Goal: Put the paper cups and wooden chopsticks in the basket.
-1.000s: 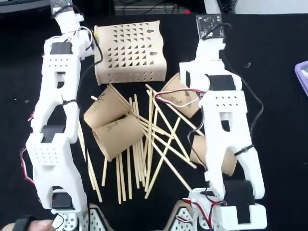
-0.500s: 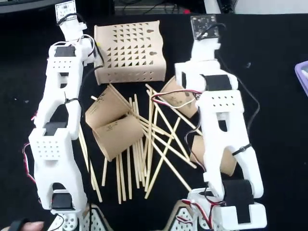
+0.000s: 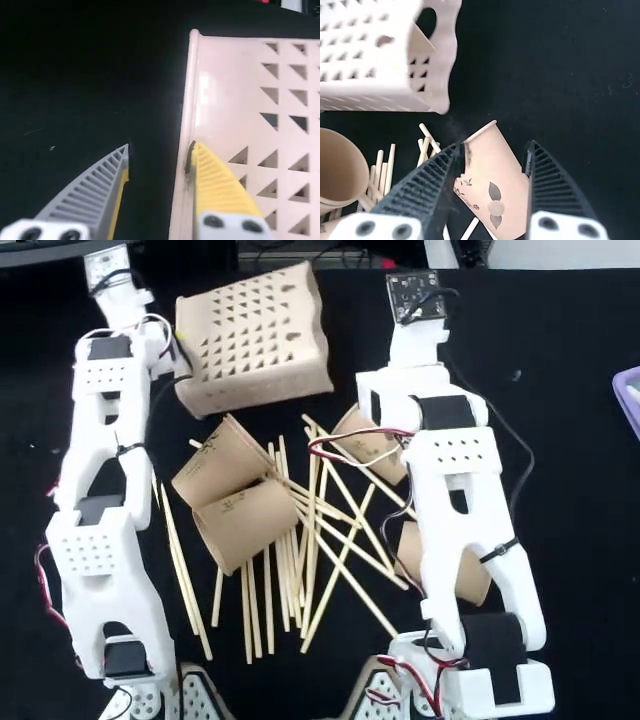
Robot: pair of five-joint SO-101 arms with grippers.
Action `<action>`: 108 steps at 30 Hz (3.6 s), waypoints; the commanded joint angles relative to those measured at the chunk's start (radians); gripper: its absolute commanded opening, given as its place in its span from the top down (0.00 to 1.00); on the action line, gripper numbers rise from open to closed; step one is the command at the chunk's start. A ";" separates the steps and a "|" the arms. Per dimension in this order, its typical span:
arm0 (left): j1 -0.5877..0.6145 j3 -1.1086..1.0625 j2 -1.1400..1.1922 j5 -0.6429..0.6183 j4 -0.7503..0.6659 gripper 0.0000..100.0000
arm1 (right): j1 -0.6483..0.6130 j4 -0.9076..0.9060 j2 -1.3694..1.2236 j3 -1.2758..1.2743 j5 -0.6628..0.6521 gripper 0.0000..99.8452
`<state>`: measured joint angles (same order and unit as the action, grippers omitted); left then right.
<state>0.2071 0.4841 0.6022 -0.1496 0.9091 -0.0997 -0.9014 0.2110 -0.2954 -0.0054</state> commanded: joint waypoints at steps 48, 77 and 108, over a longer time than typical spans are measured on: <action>0.054 0.536 0.087 0.075 -0.195 0.80 | -0.120 -0.084 0.012 0.050 0.002 0.80; -0.085 0.862 0.130 0.071 0.588 0.97 | -0.203 -0.008 0.012 0.058 0.068 0.86; -0.119 0.860 0.132 0.071 0.419 0.97 | -0.341 0.453 -0.028 -0.013 0.368 0.75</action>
<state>0.0936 1.3157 0.7465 -0.0790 1.3802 -0.4312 -0.5086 0.2140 -0.3291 0.3782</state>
